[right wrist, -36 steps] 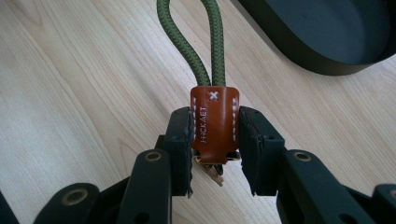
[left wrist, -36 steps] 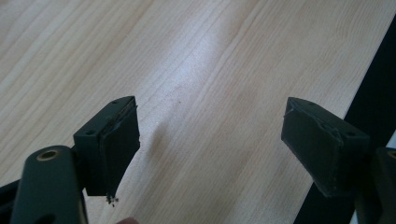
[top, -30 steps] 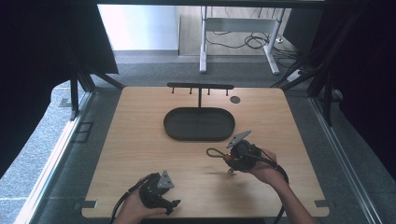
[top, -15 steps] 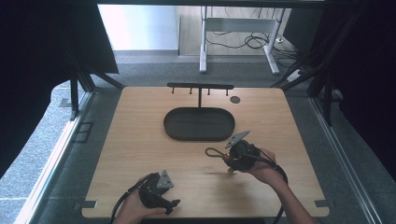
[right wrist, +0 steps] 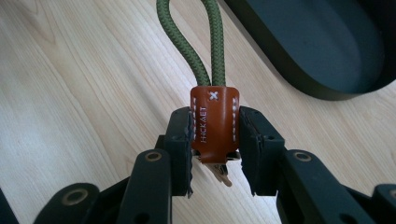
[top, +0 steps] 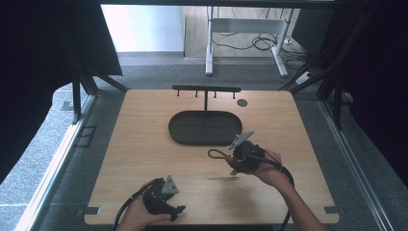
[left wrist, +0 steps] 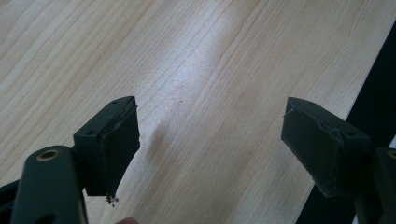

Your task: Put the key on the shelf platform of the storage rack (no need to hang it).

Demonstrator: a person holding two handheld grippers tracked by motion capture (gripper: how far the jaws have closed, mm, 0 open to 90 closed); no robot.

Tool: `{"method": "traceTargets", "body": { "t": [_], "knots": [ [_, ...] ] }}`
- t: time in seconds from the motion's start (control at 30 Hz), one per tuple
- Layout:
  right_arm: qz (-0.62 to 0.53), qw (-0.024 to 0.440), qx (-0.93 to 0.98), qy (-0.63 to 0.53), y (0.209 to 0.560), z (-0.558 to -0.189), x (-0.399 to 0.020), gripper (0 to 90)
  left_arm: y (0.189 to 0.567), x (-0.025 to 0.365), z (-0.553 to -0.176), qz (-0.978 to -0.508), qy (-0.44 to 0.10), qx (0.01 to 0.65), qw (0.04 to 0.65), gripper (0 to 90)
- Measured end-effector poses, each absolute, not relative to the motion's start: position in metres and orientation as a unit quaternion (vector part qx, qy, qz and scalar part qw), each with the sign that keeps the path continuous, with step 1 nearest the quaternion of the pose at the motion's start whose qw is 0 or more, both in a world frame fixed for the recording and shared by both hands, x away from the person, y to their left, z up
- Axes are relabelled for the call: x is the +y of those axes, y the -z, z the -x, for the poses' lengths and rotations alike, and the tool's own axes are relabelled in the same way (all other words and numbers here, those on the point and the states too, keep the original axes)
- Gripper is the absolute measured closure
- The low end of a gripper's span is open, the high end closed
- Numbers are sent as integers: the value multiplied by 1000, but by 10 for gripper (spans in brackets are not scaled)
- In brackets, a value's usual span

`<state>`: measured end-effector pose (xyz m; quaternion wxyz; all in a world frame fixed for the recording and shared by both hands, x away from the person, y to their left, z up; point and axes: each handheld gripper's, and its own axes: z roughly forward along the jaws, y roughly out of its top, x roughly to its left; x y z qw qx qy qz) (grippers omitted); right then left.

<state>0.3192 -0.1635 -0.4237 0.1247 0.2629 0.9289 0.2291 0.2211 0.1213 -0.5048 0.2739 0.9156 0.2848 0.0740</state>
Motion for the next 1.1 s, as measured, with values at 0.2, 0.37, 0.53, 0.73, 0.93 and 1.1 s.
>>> {"method": "traceTargets", "body": {
  "t": [0.2,0.37,0.53,0.73,0.93,1.1],
  "knots": [
    [-260,124,930,-230,421,-321,-158,666,505,122,-221,-916,-74,285,274,198],
    [-255,126,930,-232,419,-321,-154,666,505,122,-221,-916,-74,284,274,198],
    [-252,126,931,-233,418,-323,-151,666,506,121,-222,-915,-74,285,274,198],
    [-251,127,931,-232,417,-323,-149,666,505,122,-222,-914,-75,287,276,199],
    [-250,127,931,-232,418,-322,-146,666,504,122,-221,-915,-77,285,277,198],
    [-248,126,932,-231,418,-322,-145,666,505,122,-222,-914,-77,287,277,199]
  ]
}}
